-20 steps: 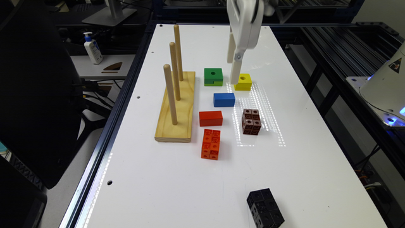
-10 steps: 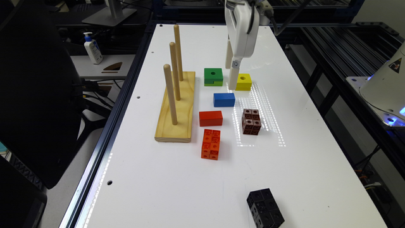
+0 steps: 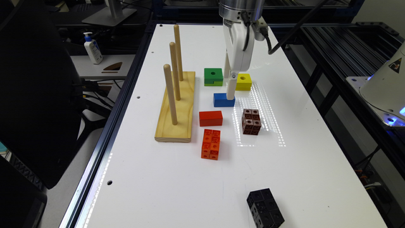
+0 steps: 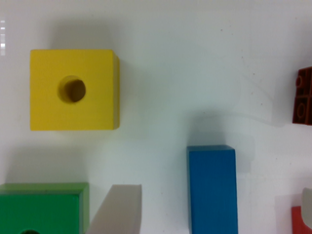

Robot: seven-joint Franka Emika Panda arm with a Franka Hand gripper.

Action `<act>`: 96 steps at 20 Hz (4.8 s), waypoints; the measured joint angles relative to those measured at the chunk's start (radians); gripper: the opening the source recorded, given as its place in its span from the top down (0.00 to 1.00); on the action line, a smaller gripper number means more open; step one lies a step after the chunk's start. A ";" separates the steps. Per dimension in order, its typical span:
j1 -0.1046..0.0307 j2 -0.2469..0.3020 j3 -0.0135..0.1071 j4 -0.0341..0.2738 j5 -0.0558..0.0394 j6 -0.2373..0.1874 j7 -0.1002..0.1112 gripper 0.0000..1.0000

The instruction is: Pick up narrow blue stick.

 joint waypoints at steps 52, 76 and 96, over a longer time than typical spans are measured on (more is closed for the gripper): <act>0.000 0.201 0.014 0.091 -0.0002 0.111 0.010 1.00; -0.001 0.120 0.013 0.086 -0.0002 0.038 0.010 1.00; -0.001 0.011 0.013 0.084 -0.0002 -0.062 0.010 1.00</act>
